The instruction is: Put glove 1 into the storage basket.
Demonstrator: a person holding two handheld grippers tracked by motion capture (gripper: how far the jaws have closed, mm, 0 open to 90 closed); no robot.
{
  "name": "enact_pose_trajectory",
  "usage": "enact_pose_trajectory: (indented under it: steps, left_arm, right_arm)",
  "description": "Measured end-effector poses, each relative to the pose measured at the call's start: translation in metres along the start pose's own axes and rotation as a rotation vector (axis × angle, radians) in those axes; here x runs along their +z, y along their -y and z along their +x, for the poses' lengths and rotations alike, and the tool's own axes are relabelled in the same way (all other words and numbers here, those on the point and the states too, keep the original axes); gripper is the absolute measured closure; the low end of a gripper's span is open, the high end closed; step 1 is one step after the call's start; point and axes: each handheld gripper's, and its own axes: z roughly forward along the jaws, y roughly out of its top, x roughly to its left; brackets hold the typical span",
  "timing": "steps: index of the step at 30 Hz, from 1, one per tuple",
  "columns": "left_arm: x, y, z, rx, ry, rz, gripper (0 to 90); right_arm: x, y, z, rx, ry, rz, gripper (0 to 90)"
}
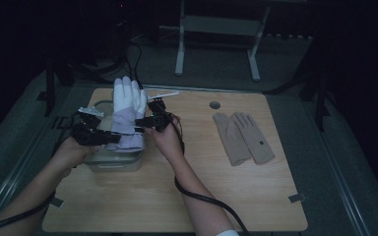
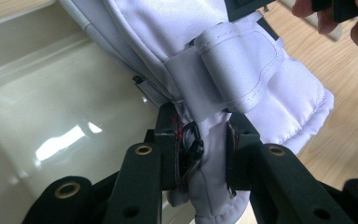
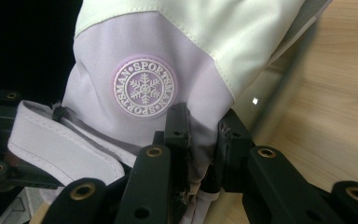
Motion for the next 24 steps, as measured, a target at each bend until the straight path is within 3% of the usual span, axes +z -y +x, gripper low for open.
enact_pose_trajectory:
  steps: [6, 12, 14, 18, 24]
  left_arm:
    - [-0.010, 0.017, 0.019, -0.040, -0.011, -0.001, 71.7]
    - [-0.003, 0.027, 0.032, -0.078, 0.000, 0.021, 71.7]
    - [0.004, 0.032, 0.035, -0.097, 0.010, 0.047, 71.6]
    - [0.013, 0.037, 0.038, -0.106, -0.010, 0.089, 71.5]
    - [0.018, 0.039, 0.041, -0.128, -0.012, 0.147, 70.2]
  right_arm:
    - [0.025, -0.005, 0.015, -0.015, -0.019, 0.026, 77.2]
    - [0.044, -0.003, 0.019, -0.017, -0.003, 0.058, 77.2]
    - [0.050, 0.000, 0.017, -0.018, 0.006, 0.081, 77.2]
    - [0.062, 0.008, 0.013, -0.020, 0.020, 0.124, 77.2]
    - [0.073, 0.011, 0.018, -0.064, 0.062, 0.165, 77.1]
